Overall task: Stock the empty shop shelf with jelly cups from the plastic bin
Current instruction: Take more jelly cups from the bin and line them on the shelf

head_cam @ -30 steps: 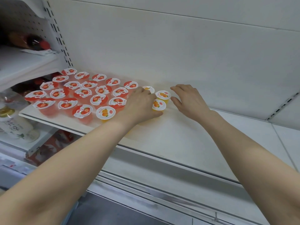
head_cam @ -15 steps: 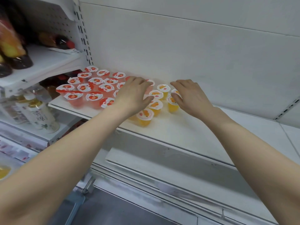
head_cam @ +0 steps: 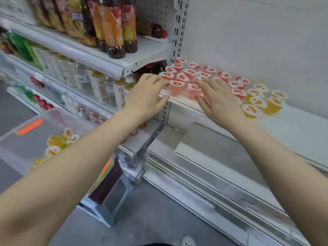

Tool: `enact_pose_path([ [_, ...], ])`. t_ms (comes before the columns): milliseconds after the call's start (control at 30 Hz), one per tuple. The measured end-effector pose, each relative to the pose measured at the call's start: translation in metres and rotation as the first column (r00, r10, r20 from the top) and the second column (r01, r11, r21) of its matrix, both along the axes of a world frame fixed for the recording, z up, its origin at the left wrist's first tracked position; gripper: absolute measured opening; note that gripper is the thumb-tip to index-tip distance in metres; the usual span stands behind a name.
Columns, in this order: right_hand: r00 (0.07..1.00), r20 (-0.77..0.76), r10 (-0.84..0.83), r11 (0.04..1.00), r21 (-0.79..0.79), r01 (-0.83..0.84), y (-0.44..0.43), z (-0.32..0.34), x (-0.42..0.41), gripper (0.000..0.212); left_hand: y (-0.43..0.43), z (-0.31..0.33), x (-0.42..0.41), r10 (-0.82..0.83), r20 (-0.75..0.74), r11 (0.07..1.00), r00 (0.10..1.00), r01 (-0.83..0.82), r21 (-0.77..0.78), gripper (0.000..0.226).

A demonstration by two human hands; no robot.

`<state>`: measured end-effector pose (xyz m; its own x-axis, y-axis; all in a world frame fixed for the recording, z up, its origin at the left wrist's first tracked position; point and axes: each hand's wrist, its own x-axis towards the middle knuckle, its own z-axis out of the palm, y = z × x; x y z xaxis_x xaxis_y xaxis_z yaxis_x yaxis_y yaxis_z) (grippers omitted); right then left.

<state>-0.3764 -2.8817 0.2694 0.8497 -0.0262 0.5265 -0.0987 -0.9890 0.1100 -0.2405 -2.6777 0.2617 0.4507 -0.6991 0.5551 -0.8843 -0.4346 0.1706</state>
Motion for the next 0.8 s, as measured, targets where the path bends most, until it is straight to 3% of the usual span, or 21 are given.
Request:
enact_pose_path([
  [333, 0.960, -0.130, 0.250, 0.963, 0.136, -0.232, 0.178, -0.086, 0.093, 0.047, 0.209, -0.094, 0.062, 0.265, -0.180, 0.963, 0.947, -0.251, 0.099, 0.039],
  [667, 0.832, -0.254, 0.493, 0.862, 0.276, -0.426, 0.268, -0.169, 0.185, 0.045, 0.333, -0.181, 0.091, 0.542, -0.385, 0.840, 0.747, -0.479, 0.254, 0.035],
  [800, 0.727, -0.409, 0.552, 0.832, 0.322, -0.451, 0.285, -0.197, 0.224, 0.049, 0.350, -0.198, 0.105, 0.613, -0.430, 0.790, 0.663, -0.528, 0.312, 0.036],
])
